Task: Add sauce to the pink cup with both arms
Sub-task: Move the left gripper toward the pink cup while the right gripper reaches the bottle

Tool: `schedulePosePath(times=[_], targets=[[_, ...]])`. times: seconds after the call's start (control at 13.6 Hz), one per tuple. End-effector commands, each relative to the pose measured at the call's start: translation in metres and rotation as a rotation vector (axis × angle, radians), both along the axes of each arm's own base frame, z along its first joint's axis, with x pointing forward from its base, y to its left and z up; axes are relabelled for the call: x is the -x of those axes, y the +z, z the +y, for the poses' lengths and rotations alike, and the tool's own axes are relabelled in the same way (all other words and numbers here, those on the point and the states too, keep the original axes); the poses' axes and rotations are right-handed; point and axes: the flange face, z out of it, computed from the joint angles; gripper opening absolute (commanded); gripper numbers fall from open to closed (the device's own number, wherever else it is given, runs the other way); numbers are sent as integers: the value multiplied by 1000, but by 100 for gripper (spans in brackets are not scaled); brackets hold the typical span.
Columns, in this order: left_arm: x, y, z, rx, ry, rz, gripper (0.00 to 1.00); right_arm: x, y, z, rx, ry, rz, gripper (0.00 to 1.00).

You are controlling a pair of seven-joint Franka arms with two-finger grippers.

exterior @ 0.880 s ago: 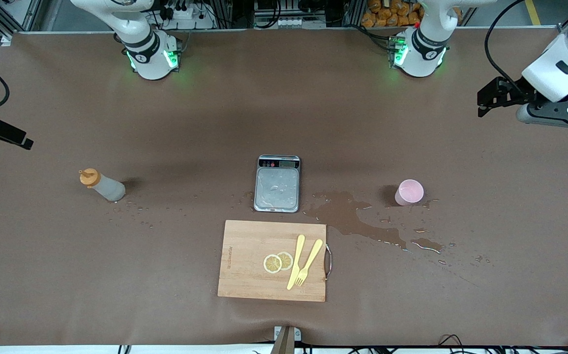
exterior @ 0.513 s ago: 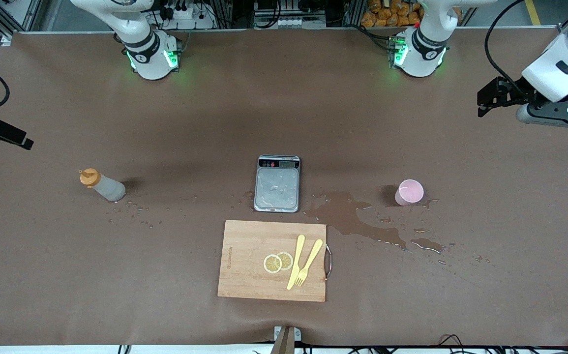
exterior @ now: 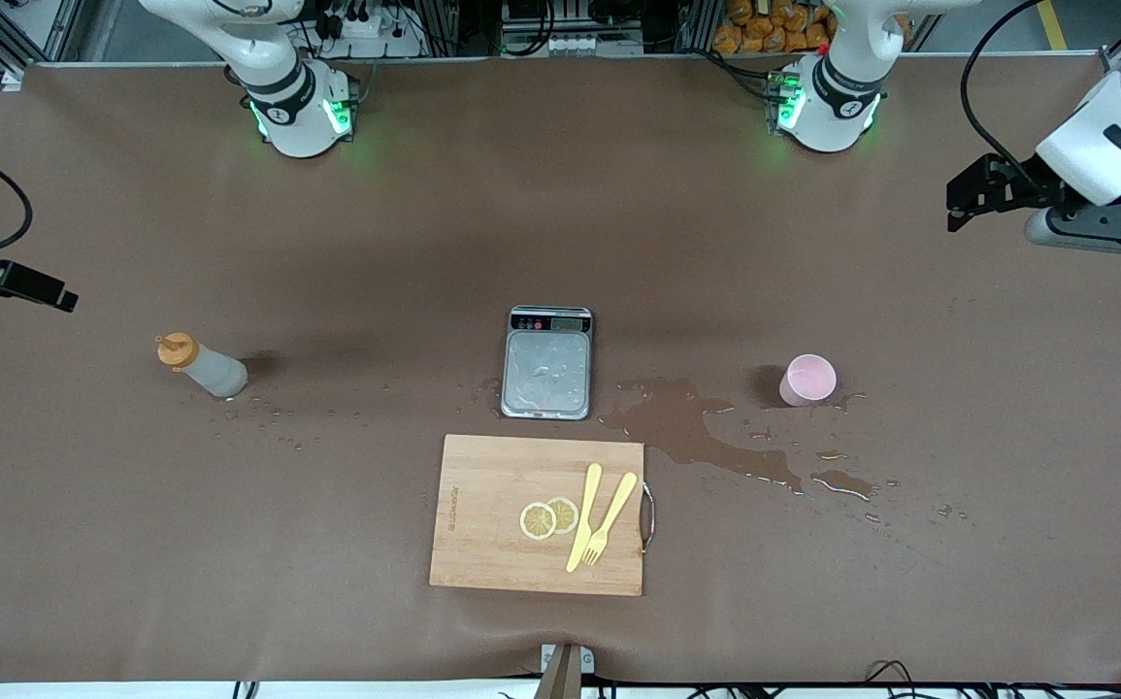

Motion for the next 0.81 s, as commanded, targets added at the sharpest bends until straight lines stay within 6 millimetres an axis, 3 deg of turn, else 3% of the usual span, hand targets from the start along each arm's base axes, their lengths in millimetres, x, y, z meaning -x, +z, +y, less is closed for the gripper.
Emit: schedulePosePath(times=[0.0,0.15,0.29,0.44,0.73], targets=[[3,-7,3,9,5,27,100,2,17,-32,13,-98,-26,100],[8,-13,10,19,21,44,100,2,12,-46,12,-195,-15,100],[17,-25,11,31,29,75,100,10,9,-75,-65,-324,-9,100],[20,-46,12,25,32,113,100,18,-7,-111,-155,-443,35,100],[16,-100,10,25,31,109,100,22,-38,-147,-177,-547,104,100]])
